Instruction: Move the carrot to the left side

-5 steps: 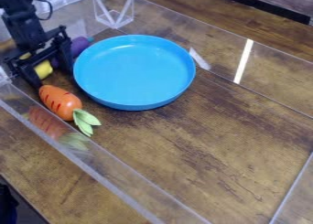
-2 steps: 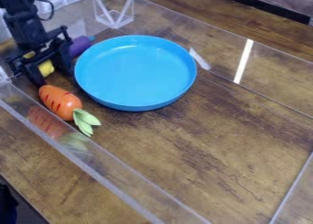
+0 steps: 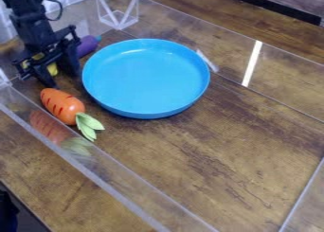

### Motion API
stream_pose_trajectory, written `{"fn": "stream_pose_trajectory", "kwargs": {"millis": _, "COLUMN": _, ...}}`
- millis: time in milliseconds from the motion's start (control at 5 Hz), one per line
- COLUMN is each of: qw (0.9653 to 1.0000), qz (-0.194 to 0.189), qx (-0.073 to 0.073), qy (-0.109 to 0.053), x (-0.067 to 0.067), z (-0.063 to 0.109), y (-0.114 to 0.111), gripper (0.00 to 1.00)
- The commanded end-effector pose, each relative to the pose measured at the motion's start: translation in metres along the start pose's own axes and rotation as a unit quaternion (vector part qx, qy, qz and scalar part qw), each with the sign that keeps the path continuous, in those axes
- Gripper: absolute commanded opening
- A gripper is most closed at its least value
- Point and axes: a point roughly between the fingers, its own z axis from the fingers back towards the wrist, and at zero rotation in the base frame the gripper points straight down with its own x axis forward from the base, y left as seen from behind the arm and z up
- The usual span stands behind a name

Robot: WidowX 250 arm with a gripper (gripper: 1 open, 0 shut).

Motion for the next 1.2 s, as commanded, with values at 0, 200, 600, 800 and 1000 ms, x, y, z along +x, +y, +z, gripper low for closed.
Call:
{"fn": "stream_pose_trajectory", "kwargs": {"millis": 0, "qw": 0.9999, "qz": 0.005, "qx": 0.0, "qy": -0.012, "x": 0.0013, "z": 0.0043, "y": 0.003, "gripper": 0.0}}
{"fn": "stream_pose_trajectory", "kwargs": {"millis": 200, "qw": 0.9998, "qz": 0.009, "qx": 0.004, "qy": -0.019, "x": 0.0047, "z": 0.0066, "y": 0.0032, "gripper": 0.0}}
{"fn": "stream_pose_trajectory", "kwargs": {"millis": 600, "qw": 0.9992, "qz": 0.018, "qx": 0.012, "qy": -0.033, "x": 0.0057, "z": 0.0096, "y": 0.0039, "gripper": 0.0}}
{"fn": "stream_pose_trajectory", "kwargs": {"millis": 800, "qw": 0.9989, "qz": 0.022, "qx": 0.015, "qy": -0.04, "x": 0.0051, "z": 0.0111, "y": 0.0043, "gripper": 0.0}}
{"fn": "stream_pose_trajectory", "kwargs": {"millis": 1000, "qw": 0.9984, "qz": 0.026, "qx": 0.018, "qy": -0.046, "x": 0.004, "z": 0.0123, "y": 0.0049, "gripper": 0.0}}
